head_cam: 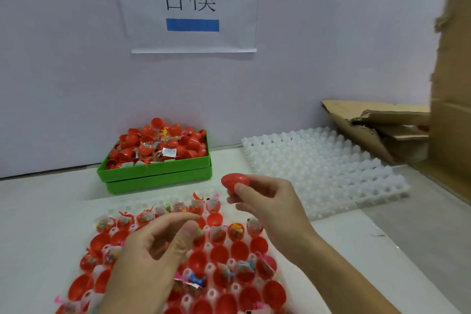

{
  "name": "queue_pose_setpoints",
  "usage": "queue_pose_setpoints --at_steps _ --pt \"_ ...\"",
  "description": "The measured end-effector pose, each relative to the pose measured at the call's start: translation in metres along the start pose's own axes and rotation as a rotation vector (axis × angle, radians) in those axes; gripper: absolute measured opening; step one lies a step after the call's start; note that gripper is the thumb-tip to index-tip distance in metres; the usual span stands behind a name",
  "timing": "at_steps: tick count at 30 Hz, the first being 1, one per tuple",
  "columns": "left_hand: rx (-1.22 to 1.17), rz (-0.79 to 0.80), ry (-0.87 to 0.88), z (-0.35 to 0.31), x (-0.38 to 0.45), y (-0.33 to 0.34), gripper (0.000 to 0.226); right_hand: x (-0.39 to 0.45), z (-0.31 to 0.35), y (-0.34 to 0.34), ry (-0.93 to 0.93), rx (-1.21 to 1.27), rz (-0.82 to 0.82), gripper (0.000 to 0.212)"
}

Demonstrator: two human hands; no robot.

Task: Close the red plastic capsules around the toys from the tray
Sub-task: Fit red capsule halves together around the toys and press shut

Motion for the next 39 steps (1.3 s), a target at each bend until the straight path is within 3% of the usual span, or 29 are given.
queue_pose_setpoints --at_steps 3,6,10,12,14,16,18,20,22,24,29,39 --pt "-0.030 -0.034 0.001 0.001 0.002 0.000 0.022 0.046 -0.007 -0.034 0.225 0.393 -0.174 0.009" --pt "-0.011 -0.094 0.030 0.005 0.001 0.002 0.013 0.104 0.003 -0.074 0.226 0.533 -0.369 0.018" --pt "0.051 -0.061 0.026 0.008 0.008 0.007 0.041 0.182 0.036 -0.141 0.162 0.692 -0.686 0.036" --pt "0.003 0.039 -0.048 0.003 0.016 0.012 0.051 0.203 0.042 -0.166 0.204 0.743 -0.717 0.042" --pt "-0.031 0.143 -0.106 0.000 0.022 0.011 0.039 0.207 0.037 -0.167 0.267 0.675 -0.623 0.048" --pt "-0.015 0.175 -0.130 0.003 0.026 0.013 0.049 0.194 0.024 -0.151 0.284 0.478 -0.513 0.041" --pt "-0.018 0.093 -0.155 0.009 0.029 0.014 0.064 0.176 0.012 -0.134 0.240 0.269 -0.462 0.028" --pt "0.148 -0.021 -0.034 0.016 0.027 0.011 0.069 0.154 0.007 -0.119 0.137 0.063 -0.414 0.025" --pt "0.273 -0.099 0.122 0.016 0.017 0.004 0.041 0.130 0.008 -0.099 0.001 -0.157 -0.317 0.027" --pt "0.339 -0.099 0.145 0.013 0.014 -0.002 0.019 0.104 0.008 -0.070 -0.113 -0.355 -0.168 0.028" --pt "0.467 -0.054 0.139 0.016 0.013 -0.014 0.021 0.055 -0.008 0.003 -0.243 -0.787 0.297 0.021" --pt "0.455 -0.151 0.262 0.011 0.011 -0.026 0.022 0.049 -0.019 0.051 -0.364 -1.299 0.362 0.017"
Point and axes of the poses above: each hand's wrist, its own x-axis towards the middle knuckle, its own y-axis out of the palm, z = x × y, the point moved 5 cm from there along x, towards the middle knuckle, and after that the axes turned 7 degrees about -z, right-handed, at the moved point
